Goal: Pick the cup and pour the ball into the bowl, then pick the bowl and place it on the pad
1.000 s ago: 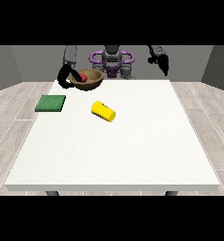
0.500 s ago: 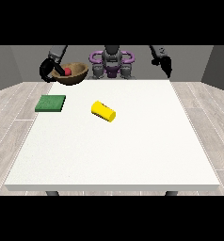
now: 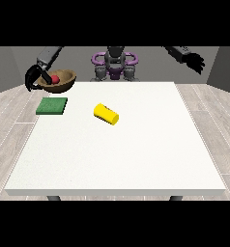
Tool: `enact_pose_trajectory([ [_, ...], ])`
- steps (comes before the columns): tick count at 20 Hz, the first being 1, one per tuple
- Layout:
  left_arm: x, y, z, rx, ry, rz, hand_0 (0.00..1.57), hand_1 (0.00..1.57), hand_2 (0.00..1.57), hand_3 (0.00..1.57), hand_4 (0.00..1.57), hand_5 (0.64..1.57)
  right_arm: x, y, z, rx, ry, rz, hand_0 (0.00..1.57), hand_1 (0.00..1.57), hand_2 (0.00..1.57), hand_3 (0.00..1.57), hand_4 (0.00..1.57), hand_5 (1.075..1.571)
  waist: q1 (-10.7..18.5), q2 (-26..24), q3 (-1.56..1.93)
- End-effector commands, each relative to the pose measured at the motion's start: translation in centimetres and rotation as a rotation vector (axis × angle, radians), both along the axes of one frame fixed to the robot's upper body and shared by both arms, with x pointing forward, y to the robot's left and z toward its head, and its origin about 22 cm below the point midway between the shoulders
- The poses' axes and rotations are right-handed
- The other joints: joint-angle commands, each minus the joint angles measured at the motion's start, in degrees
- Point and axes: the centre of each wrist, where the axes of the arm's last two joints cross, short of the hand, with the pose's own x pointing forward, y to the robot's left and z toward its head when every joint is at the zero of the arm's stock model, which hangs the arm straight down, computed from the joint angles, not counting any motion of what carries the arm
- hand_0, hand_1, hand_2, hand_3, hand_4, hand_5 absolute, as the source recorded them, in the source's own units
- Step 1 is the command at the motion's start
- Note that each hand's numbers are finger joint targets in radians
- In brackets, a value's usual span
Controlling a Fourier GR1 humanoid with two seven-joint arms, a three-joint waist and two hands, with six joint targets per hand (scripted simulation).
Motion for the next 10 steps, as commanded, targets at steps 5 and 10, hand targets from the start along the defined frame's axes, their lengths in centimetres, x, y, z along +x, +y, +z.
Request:
enact_pose_trajectory([
  [5,-1.6,10.3,6.6,-0.03,-0.182,0.06,0.0,0.0,0.0,0.0,1.25,1.569,0.8,-0.5,1.6,0.01,-0.159,-0.019,1.57,1.57,1.57,0.0,0.79,1.566,0.12,8.56,-0.01],
  [10,-3.0,12.2,6.1,-0.023,-0.152,0.094,0.0,0.0,0.0,0.0,1.19,1.557,0.3,-1.4,0.9,0.02,-0.158,-0.059,1.57,1.57,1.57,0.0,0.69,1.567,0.12,7.04,0.0],
])
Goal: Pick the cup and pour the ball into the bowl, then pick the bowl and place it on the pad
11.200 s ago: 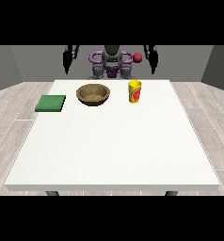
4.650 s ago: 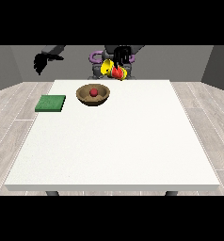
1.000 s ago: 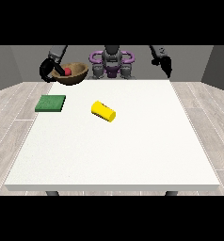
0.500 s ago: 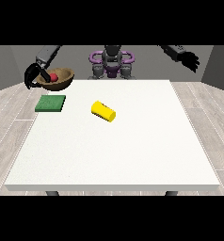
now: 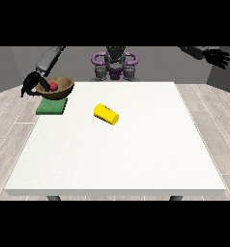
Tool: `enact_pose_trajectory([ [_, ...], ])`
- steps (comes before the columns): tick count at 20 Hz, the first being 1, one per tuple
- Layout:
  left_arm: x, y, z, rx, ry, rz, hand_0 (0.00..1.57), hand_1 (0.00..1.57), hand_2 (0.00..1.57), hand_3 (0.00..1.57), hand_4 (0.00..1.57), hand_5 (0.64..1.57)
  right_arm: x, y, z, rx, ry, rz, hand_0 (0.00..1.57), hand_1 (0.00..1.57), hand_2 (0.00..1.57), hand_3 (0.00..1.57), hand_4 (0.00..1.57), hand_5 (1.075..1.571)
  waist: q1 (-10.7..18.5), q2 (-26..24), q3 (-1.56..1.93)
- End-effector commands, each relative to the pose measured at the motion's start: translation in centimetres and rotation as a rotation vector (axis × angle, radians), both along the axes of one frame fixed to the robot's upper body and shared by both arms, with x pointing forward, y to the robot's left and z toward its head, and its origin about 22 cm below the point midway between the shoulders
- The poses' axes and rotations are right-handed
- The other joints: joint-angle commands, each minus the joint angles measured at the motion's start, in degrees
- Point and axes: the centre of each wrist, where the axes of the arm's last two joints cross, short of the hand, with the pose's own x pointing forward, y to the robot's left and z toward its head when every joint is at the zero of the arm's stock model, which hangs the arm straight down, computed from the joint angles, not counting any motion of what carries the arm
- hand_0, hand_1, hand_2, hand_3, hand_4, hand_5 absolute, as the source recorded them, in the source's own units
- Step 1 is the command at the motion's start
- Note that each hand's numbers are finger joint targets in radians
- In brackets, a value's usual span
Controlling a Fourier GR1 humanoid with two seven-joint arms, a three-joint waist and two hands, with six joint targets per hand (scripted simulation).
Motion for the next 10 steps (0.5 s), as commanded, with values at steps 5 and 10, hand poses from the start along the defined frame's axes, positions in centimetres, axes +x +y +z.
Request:
enact_pose_trajectory([
  [5,0.7,0.1,1.8,0.005,-0.031,-0.005,0.0,0.0,0.0,0.0,1.18,1.552,-0.2,-2.9,1.5,-0.027,0.044,-0.13,1.09,1.09,1.23,1.16,0.0,1.523,0.43,2.4,0.01],
  [10,0.5,1.0,3.5,0.018,-0.08,-0.01,0.0,0.0,0.0,0.0,1.18,1.551,1.1,-2.8,3.0,0.06,-0.002,-0.079,0.0,0.0,0.42,0.65,0.0,1.46,1.58,3.74,0.01],
])
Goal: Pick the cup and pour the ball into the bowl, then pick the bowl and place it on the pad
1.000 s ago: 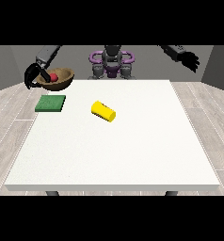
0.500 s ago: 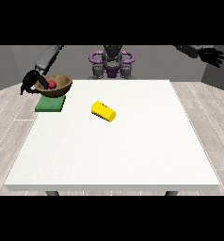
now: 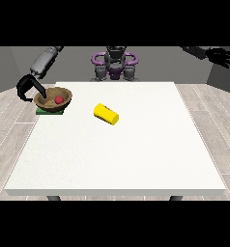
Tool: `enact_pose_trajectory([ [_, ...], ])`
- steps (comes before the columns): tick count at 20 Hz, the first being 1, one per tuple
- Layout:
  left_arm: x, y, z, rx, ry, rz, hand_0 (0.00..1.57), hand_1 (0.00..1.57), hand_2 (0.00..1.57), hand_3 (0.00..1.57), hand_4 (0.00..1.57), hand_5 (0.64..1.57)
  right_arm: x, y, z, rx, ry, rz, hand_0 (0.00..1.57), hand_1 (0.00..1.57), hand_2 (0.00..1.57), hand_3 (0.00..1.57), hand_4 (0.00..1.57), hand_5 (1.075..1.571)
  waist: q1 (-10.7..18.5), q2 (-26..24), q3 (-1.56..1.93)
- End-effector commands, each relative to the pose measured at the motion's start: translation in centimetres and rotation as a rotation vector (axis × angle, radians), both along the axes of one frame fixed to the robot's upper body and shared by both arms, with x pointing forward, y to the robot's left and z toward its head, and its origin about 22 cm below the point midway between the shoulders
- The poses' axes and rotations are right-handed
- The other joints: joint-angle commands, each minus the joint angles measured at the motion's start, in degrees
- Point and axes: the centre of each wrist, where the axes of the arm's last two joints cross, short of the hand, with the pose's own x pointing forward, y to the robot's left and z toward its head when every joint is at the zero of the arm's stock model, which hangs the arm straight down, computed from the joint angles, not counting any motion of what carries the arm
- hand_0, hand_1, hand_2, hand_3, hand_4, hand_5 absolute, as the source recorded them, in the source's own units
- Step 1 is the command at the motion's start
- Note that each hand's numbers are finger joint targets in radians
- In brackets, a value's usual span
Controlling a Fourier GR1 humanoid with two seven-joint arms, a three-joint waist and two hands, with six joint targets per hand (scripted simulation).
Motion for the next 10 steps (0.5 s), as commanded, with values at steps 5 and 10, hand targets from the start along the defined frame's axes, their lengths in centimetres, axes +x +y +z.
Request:
enact_pose_trajectory([
  [5,1.2,-5.6,-3.1,0.014,0.107,-0.098,0.0,0.0,0.0,0.0,1.01,1.569,-0.1,-1.0,0.3,0.023,0.086,0.007,0.0,0.0,0.0,0.0,0.0,1.361,0.22,-7.36,0.06],
  [10,2.2,-9.1,-6.0,-0.023,0.324,-0.104,0.0,0.0,0.0,0.0,0.9,1.559,2.9,3.0,1.5,0.061,0.153,0.174,0.0,0.0,0.0,0.0,0.42,1.383,-2.59,-21.14,-0.09],
])
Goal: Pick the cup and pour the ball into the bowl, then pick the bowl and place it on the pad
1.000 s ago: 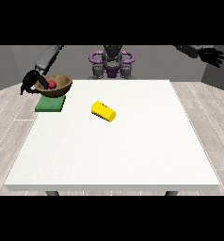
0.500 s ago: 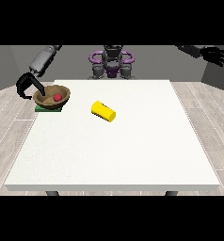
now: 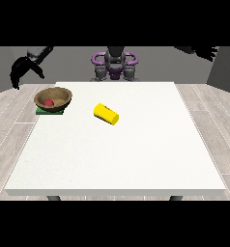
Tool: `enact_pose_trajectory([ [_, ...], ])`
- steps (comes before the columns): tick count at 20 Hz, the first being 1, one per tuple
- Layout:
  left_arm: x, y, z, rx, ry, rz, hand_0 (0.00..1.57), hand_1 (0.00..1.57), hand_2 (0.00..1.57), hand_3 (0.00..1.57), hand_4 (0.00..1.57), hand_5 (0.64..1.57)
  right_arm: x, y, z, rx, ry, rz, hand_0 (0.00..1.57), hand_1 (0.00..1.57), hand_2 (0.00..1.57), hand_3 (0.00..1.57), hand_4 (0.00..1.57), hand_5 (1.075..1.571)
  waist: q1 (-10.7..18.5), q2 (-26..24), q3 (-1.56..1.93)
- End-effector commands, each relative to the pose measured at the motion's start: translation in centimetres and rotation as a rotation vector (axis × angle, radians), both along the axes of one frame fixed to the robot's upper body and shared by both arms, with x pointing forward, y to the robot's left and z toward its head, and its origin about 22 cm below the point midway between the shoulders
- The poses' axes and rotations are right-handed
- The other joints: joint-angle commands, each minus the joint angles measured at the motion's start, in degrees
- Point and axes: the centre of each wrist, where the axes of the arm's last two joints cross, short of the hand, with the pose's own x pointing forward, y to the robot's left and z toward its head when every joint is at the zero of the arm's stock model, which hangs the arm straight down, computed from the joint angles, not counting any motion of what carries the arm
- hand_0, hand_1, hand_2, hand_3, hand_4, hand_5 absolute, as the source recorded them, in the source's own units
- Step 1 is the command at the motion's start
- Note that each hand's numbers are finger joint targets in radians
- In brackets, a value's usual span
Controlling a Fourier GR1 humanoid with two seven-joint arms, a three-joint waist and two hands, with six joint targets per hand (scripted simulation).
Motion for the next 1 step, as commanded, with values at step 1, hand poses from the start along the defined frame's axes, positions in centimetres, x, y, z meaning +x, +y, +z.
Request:
enact_pose_trajectory([
  [1,-0.47,-1.62,-3.8,-0.013,0.162,0.034,0.0,0.0,0.0,0.0,0.9,1.559,2.81,4.64,0.66,0.067,-0.032,0.163,0.0,0.0,0.0,0.0,0.48,1.434,-3.57,-9.63,-0.14],
])
